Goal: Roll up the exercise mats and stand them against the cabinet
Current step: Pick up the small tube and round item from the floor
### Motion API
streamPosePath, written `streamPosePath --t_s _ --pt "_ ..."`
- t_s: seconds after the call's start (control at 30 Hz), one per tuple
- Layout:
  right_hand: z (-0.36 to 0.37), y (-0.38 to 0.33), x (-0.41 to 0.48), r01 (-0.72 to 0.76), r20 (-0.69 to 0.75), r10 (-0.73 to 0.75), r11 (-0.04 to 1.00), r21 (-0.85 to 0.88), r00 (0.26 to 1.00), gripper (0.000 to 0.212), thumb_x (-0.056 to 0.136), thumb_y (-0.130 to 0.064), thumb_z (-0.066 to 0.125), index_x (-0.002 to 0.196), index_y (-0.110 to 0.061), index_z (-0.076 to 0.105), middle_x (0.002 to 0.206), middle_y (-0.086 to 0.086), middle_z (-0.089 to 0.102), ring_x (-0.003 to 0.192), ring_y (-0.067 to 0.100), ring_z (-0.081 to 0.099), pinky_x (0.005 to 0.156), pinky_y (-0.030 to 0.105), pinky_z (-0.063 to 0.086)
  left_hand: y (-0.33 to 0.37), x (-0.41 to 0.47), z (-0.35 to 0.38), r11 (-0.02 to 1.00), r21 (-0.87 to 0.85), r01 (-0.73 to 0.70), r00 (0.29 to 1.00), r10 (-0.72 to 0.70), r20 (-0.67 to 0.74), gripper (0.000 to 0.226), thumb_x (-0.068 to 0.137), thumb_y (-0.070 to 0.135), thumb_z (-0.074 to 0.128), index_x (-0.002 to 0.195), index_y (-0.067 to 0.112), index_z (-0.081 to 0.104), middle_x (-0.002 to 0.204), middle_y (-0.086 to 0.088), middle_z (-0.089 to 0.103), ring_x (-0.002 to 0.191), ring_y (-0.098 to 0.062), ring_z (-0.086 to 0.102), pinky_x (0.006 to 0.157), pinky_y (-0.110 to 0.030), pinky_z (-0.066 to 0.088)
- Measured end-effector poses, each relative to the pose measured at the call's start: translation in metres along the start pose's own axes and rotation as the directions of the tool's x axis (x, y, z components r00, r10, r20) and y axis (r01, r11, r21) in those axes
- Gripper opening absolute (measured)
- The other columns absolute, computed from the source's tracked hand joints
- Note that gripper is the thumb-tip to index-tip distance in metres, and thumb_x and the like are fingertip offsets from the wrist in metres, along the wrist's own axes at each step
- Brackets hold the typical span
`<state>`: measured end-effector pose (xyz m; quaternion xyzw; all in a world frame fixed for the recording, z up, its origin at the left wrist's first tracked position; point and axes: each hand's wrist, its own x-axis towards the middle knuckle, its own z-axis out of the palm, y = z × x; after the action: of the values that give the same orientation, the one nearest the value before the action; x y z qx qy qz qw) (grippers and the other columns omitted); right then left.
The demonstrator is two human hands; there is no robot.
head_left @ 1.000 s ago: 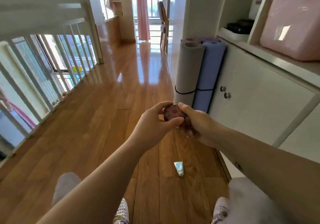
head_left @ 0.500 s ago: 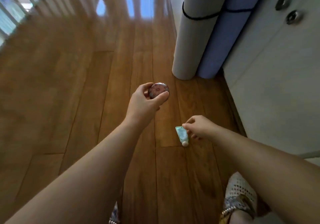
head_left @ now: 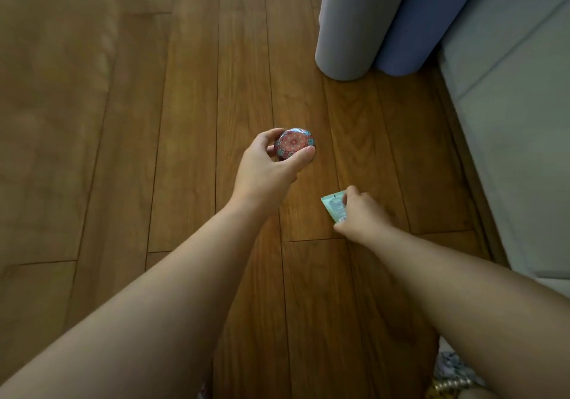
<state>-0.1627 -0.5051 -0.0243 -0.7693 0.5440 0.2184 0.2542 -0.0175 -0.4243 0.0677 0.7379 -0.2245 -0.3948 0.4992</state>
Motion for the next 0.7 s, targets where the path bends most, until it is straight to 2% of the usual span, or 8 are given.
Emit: streamPosePath --t_s 0.13,0.27,0.33,0.4,0.47,0.57,0.63,0.7 --pt "-0.035 -0.007 -0.024 0.069 0.035 -0.073 0.994 0.090 0.997 0.040 0.087 -0.026 0.067 0.120 -0.016 0.048 0.119 0.008 0.058 0.096 0.019 0.060 0.071 0.027 0.052 0.027 -0.015 -0.003 0.999 0.010 -0.040 0.999 0.040 -0.004 0.060 0.082 0.029 0.072 0.134 0.018 0.045 0.121 -0.001 0.055 0.108 -0.017 0.059 0.083 -0.029 0.057" --pt "-0.103 -0.017 -0.070 0.154 -0.050 -0.148 0.975 0.160 0.988 0.033 0.090 -0.028 0.064 0.118 -0.014 0.052 0.112 0.006 0.059 0.090 0.015 0.060 0.078 0.030 0.056 0.085 -0.050 -0.008 0.989 0.010 -0.144 0.989 0.144 -0.009 0.061 0.083 0.029 0.071 0.136 0.016 0.044 0.118 0.002 0.053 0.112 -0.017 0.057 0.089 -0.034 0.055" --pt "-0.144 -0.023 -0.103 0.212 -0.119 -0.193 0.963 0.167 0.974 0.031 0.092 -0.029 0.061 0.119 -0.013 0.053 0.112 0.005 0.059 0.090 0.015 0.059 0.068 0.025 0.053 0.122 -0.077 -0.013 0.976 0.012 -0.216 0.976 0.216 -0.005 0.061 0.083 0.029 0.070 0.136 0.016 0.043 0.116 0.003 0.052 0.112 -0.017 0.057 0.090 -0.033 0.055" --pt "-0.184 -0.028 -0.144 0.269 -0.199 -0.233 0.946 0.180 0.952 0.029 0.094 -0.030 0.058 0.118 -0.013 0.055 0.110 0.004 0.058 0.087 0.014 0.056 0.057 0.021 0.043 0.160 -0.109 -0.020 0.957 0.015 -0.291 0.957 0.291 0.002 0.061 0.083 0.030 0.070 0.136 0.016 0.043 0.115 0.005 0.052 0.110 -0.015 0.057 0.089 -0.032 0.055" --pt "-0.221 -0.031 -0.190 0.326 -0.274 -0.270 0.928 0.182 0.923 0.026 0.096 -0.033 0.054 0.112 -0.014 0.057 0.107 0.005 0.060 0.085 0.016 0.055 0.054 0.022 0.039 0.196 -0.144 -0.029 0.931 0.009 -0.366 0.931 0.366 0.005 0.061 0.083 0.029 0.070 0.136 0.015 0.044 0.113 0.004 0.054 0.108 -0.016 0.059 0.088 -0.033 0.056" --pt "-0.269 -0.029 -0.266 0.405 -0.379 -0.318 0.897 0.175 0.869 0.023 0.094 -0.037 0.053 0.100 -0.016 0.060 0.099 0.005 0.062 0.082 0.019 0.057 0.059 0.027 0.043 0.244 -0.199 -0.039 0.885 -0.007 -0.465 0.885 0.465 -0.011 0.060 0.082 0.027 0.072 0.135 0.014 0.045 0.104 0.008 0.057 0.104 -0.015 0.061 0.090 -0.036 0.055" --pt "-0.293 -0.022 -0.320 0.462 -0.444 -0.344 0.866 0.189 0.827 0.025 0.093 -0.037 0.055 0.098 -0.014 0.061 0.088 0.004 0.061 0.074 0.018 0.059 0.060 0.027 0.046 0.272 -0.234 -0.042 0.854 -0.022 -0.520 0.854 0.520 -0.017 0.060 0.082 0.025 0.072 0.135 0.013 0.045 0.100 0.012 0.057 0.102 -0.015 0.062 0.089 -0.035 0.055" --pt "-0.311 -0.008 -0.372 0.513 -0.512 -0.346 0.828 0.226 0.786 0.025 0.091 -0.036 0.056 0.098 -0.012 0.062 0.082 0.003 0.061 0.067 0.016 0.058 0.058 0.027 0.047 0.295 -0.266 -0.041 0.825 -0.048 -0.564 0.826 0.564 -0.011 0.061 0.081 0.024 0.074 0.135 0.014 0.046 0.104 0.006 0.061 0.101 -0.016 0.064 0.085 -0.034 0.057"
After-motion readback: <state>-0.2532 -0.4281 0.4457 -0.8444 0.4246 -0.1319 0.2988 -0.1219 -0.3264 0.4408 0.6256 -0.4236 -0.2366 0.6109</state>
